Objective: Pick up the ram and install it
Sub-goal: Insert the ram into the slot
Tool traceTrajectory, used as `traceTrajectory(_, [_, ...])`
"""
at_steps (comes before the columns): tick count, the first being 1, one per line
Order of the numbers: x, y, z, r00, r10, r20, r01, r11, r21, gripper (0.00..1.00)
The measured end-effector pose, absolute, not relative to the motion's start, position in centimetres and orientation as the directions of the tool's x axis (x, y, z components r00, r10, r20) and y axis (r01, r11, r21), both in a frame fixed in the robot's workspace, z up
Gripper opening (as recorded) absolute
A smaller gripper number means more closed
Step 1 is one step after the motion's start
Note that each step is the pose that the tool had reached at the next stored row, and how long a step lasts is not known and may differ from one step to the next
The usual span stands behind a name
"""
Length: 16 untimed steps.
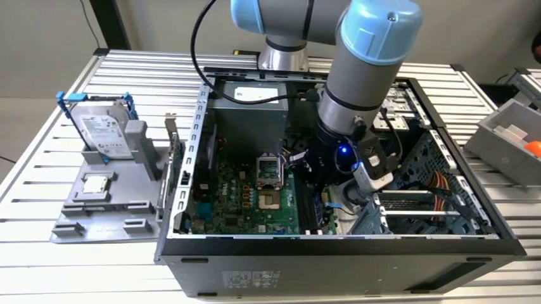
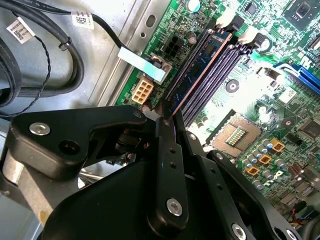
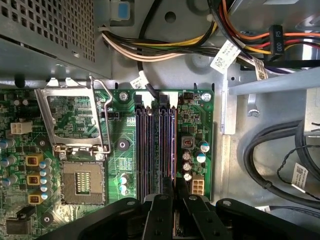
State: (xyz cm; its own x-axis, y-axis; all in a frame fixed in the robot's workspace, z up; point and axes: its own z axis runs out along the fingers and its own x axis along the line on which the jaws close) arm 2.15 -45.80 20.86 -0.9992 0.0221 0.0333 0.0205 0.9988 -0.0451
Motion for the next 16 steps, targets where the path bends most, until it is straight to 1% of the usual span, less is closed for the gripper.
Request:
traceTrajectory(1, [2.2,-45.8,20.8,-0.999,0.022,0.033,0.021,0.999,-0.045,1.00])
traceTrajectory(6, [2.1,-45.8,20.9,-0.999,0.022,0.033,0.021,0.999,-0.046,1.00])
traceTrajectory(16, [2.1,-45.8,23.8,-0.999,0.022,0.033,0.021,0.999,-0.045,1.00])
